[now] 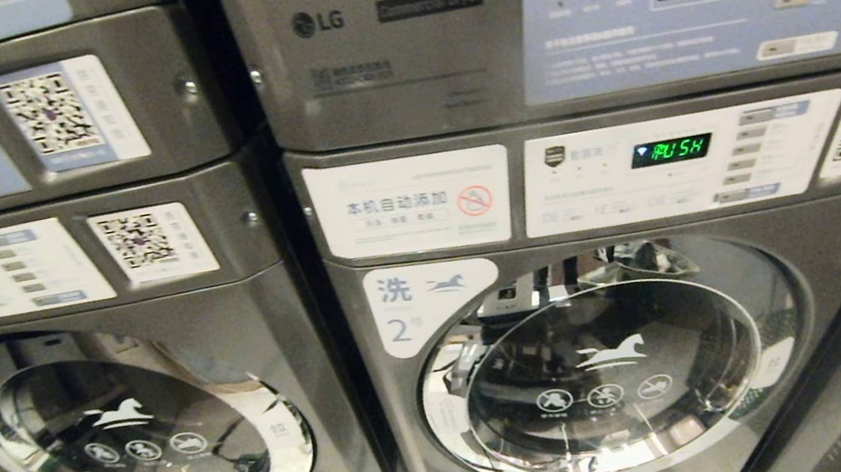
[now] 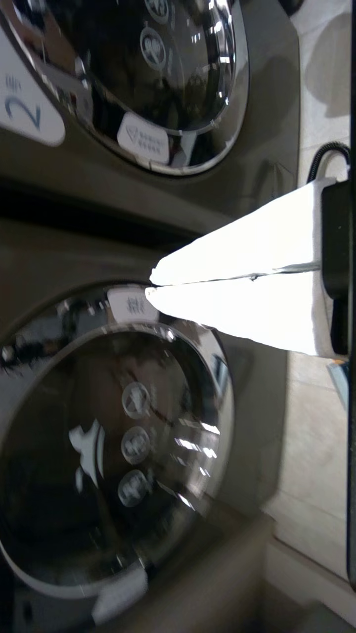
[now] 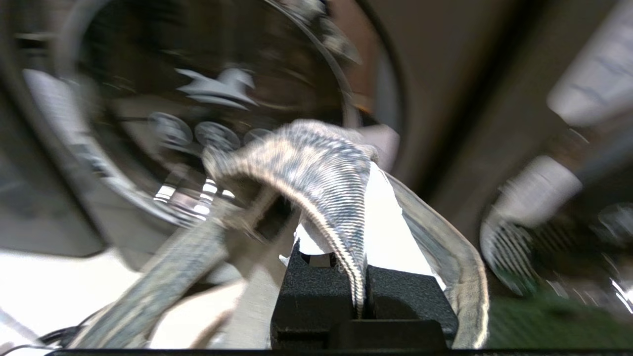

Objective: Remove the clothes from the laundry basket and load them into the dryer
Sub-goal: Put the clothes in the dryer

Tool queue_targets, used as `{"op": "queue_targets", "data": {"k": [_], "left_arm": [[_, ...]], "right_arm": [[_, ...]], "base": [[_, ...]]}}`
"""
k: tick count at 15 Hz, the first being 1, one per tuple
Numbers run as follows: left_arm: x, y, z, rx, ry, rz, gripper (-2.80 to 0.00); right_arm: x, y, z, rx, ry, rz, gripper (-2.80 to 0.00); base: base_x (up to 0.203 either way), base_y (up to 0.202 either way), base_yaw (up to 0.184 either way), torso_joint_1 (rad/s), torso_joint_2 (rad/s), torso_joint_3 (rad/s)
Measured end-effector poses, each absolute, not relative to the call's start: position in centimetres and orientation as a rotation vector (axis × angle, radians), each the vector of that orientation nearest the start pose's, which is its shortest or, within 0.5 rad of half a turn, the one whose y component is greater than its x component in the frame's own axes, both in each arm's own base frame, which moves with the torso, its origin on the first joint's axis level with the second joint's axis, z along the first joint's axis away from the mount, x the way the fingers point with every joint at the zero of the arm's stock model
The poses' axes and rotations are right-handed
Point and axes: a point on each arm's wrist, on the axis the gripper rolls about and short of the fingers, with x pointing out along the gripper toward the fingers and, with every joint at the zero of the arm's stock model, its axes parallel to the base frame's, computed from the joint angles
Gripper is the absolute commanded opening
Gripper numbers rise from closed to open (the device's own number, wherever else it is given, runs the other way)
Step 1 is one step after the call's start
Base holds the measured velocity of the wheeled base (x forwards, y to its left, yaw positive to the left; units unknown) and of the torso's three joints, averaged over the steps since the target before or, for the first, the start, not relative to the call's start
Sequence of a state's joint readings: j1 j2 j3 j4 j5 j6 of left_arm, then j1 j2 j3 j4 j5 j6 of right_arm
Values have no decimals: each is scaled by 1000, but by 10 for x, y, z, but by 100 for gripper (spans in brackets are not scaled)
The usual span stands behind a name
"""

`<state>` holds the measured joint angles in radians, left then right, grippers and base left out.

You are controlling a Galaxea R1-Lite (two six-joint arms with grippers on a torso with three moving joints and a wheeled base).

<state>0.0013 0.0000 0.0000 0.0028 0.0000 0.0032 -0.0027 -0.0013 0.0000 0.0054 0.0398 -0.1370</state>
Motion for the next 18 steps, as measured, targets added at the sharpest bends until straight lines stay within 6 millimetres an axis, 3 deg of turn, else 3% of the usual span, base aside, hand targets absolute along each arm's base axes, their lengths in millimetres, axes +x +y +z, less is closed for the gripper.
{"op": "queue_targets", "data": {"k": [12, 18], "left_arm": [[-23, 0, 75, 3, 2, 1, -280], [-23, 0, 75, 3, 2, 1, -280]], "right_arm": [[-23, 1, 75, -137, 2, 37, -280], [-23, 1, 75, -135, 4, 37, -280]], "base": [[1, -8, 170, 222, -531, -310], [0, -1, 16, 245, -532, -292]]}}
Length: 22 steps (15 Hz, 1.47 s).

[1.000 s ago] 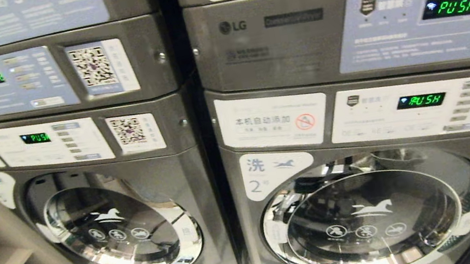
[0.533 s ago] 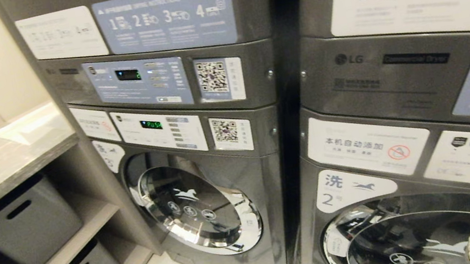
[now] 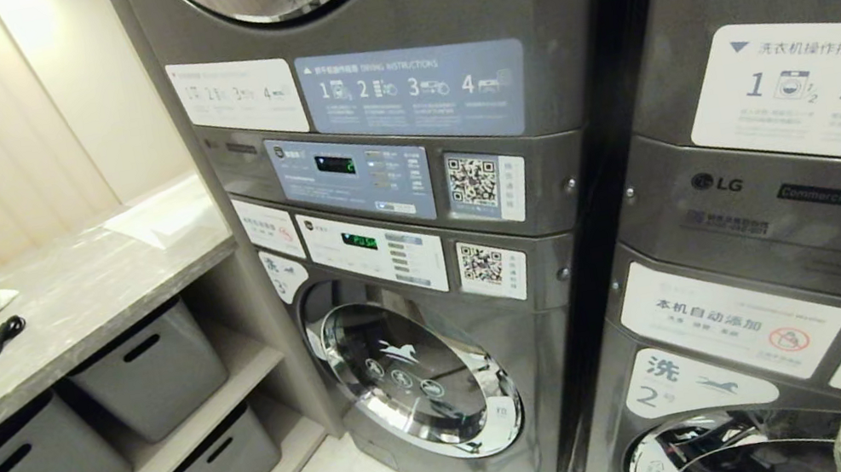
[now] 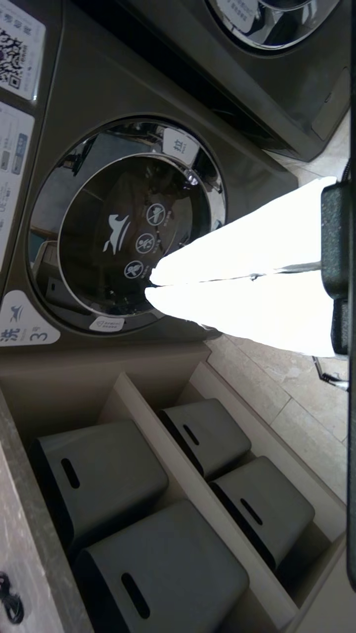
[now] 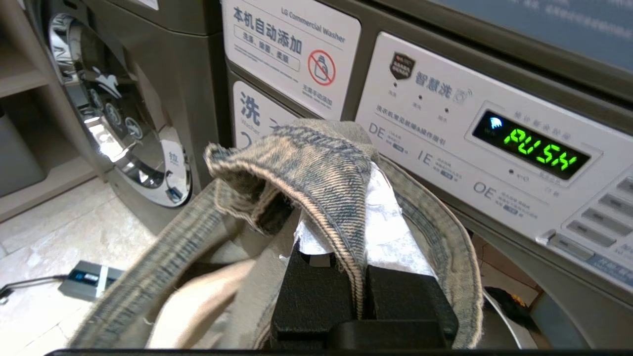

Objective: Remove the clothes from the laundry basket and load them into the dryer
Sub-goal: Put the clothes in the dryer

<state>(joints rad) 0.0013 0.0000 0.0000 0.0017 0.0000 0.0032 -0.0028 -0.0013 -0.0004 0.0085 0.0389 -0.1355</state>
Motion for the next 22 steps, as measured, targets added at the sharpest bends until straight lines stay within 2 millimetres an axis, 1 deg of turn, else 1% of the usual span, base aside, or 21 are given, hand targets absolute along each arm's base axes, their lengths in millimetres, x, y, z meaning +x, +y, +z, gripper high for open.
{"op": "queue_targets", "data": {"k": [16, 22], "left_arm": [[-23, 0, 75, 3, 2, 1, -280], [-23, 0, 75, 3, 2, 2, -280]], "right_arm": [[-23, 1, 75, -136, 2, 36, -280], [-23, 1, 75, -137, 3, 37, -280]], "base": [[0, 0, 0, 160, -337, -181], [0, 0, 0, 115, -236, -127]]}}
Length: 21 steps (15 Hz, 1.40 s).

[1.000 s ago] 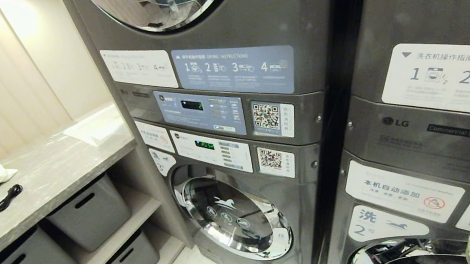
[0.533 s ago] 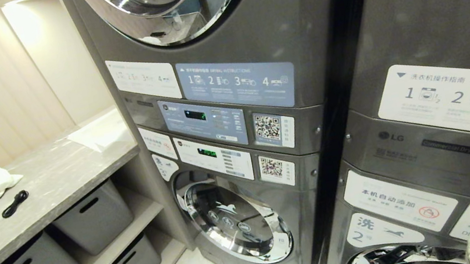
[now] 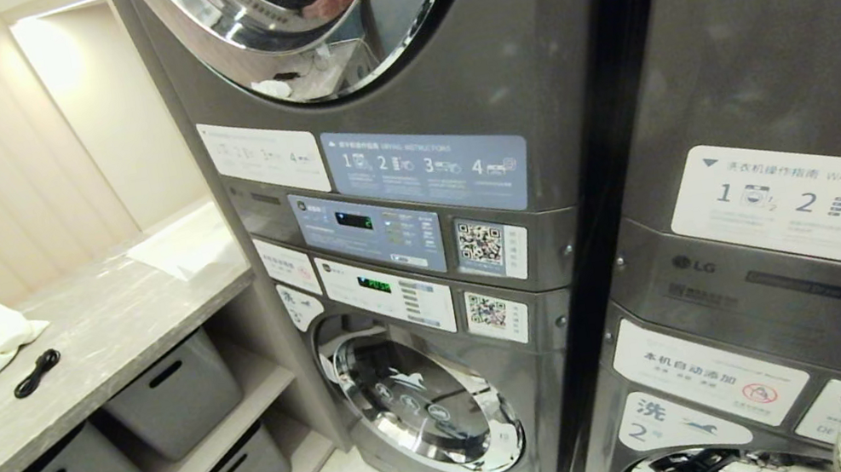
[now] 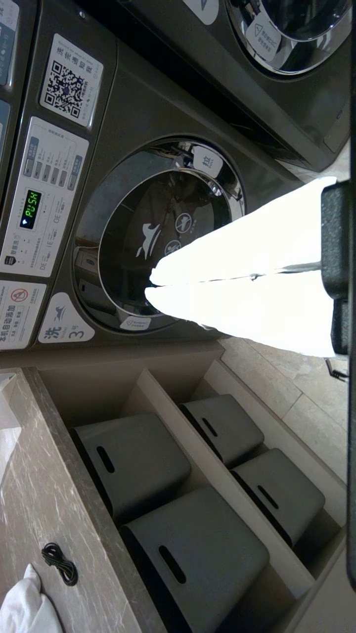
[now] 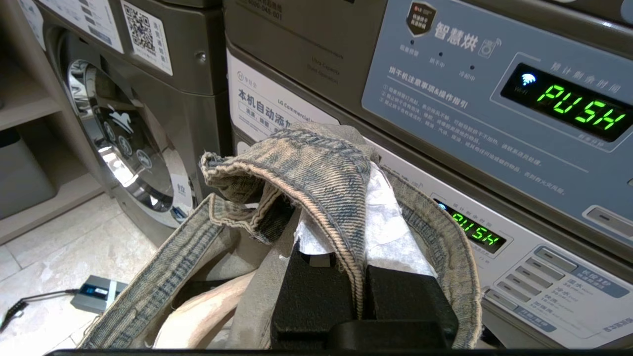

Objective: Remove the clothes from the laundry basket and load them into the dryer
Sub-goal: Put the clothes in the dryer

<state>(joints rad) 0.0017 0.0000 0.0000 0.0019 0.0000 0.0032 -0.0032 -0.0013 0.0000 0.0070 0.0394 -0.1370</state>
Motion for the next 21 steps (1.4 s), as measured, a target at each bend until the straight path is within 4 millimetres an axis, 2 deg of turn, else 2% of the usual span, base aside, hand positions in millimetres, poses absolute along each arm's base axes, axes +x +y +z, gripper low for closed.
{"op": "queue_targets", "data": {"k": [21], "left_arm": [[-23, 0, 75, 3, 2, 1, -280]], "right_arm": [[-23, 1, 75, -137, 3, 37, -280]], "base": [[0, 0, 0, 72, -140, -72]]}}
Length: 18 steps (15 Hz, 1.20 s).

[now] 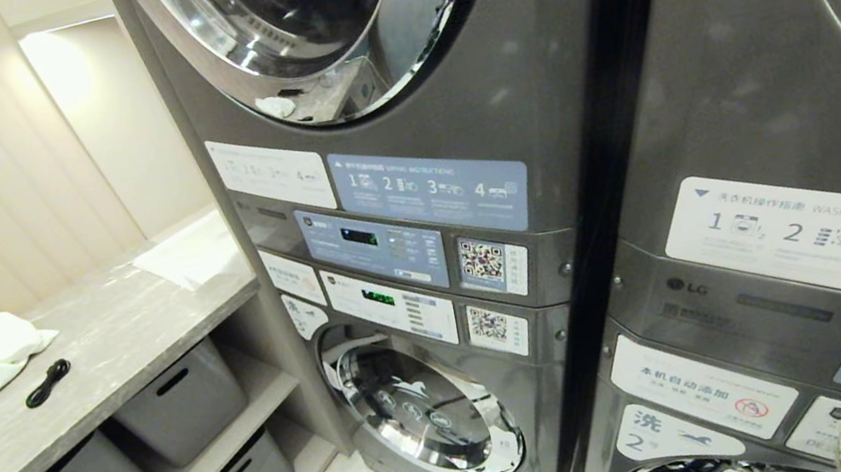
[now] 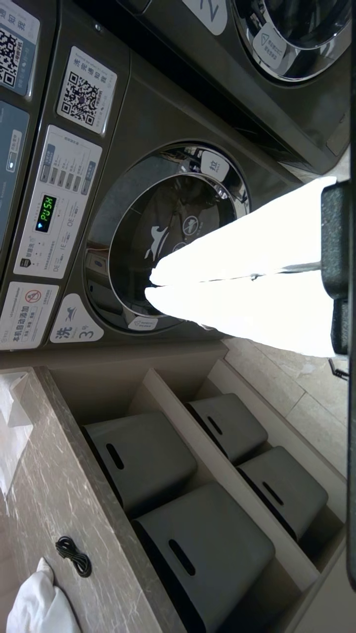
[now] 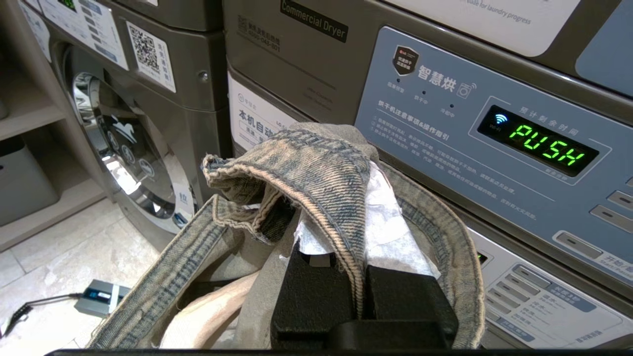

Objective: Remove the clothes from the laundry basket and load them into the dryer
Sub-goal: Put the clothes in the dryer

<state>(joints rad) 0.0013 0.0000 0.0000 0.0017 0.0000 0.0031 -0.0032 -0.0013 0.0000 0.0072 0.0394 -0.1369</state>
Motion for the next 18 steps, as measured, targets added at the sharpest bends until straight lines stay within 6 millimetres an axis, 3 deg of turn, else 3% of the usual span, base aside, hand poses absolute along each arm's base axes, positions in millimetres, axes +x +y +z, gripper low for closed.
{"op": "queue_targets", "data": {"k": [18], "left_arm": [[-23, 0, 75, 4, 2, 1, -280]], "right_arm": [[-23, 1, 75, -137, 4, 37, -280]], "base": [[0, 0, 0, 59, -111, -58]]}}
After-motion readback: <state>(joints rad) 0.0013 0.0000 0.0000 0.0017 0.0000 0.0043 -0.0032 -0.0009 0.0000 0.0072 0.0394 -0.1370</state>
